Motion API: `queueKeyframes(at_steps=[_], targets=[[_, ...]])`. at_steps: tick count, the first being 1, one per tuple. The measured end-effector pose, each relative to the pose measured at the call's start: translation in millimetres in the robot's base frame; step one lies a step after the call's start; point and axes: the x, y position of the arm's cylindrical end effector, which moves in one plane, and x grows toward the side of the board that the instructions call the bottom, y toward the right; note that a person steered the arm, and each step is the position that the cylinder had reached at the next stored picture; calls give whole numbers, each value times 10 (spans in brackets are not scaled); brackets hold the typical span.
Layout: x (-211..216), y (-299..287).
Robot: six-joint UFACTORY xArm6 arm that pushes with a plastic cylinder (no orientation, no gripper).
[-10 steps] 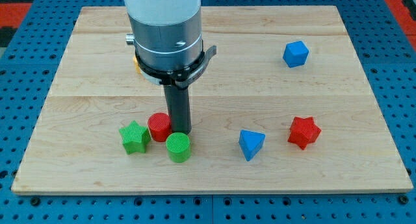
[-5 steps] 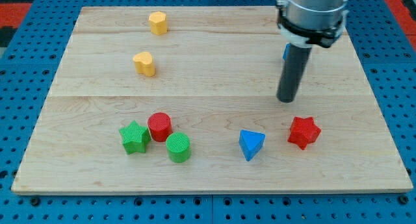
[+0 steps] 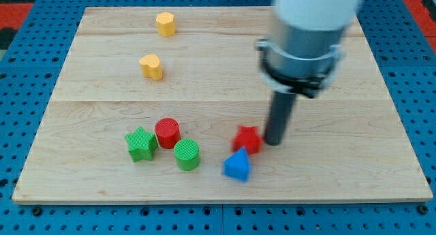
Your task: Move the red star and blue triangle towards the red circle
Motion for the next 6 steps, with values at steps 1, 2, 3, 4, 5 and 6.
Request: queueKeyframes(at_steps=[1,2,3,4,5,6], targets=[[197,110],[207,130],[355,631],[872,398],[980,139],[971,-391]])
